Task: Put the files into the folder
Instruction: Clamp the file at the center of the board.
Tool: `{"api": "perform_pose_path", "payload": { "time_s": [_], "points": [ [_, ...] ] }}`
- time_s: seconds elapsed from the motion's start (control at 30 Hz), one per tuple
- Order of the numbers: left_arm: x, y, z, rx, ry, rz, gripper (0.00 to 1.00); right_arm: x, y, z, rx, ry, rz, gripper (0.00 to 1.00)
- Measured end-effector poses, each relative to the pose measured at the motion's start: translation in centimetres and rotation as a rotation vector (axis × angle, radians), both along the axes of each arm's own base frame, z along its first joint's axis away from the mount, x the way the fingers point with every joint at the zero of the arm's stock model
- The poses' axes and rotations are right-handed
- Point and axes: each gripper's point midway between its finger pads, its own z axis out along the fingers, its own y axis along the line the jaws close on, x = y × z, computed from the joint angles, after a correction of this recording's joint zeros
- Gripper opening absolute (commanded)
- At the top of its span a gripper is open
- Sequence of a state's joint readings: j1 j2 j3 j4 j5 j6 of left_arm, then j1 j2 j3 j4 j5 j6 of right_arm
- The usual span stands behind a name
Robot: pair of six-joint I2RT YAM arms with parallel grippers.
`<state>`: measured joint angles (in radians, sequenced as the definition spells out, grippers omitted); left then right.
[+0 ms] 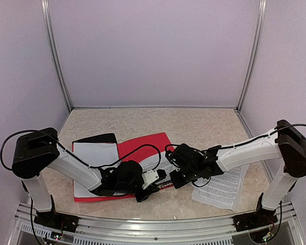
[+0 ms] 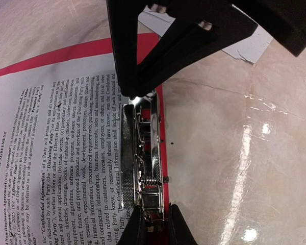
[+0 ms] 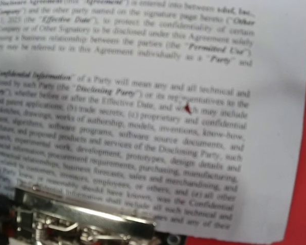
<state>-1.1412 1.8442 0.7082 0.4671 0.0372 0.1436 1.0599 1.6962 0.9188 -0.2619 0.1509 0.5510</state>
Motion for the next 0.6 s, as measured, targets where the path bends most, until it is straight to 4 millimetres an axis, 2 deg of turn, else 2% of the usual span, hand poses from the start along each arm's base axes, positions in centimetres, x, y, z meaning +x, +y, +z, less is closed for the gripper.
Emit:
{"api": "perform_pose_path", "payload": {
  "time_s": [0.6],
  "points": [
    [0.01,-0.18,0.01,0.012,-0.005,-0.017,0.0,0.97,0.17,-0.43,-0.026,-0.021,0.037,0.0]
  ]
}}
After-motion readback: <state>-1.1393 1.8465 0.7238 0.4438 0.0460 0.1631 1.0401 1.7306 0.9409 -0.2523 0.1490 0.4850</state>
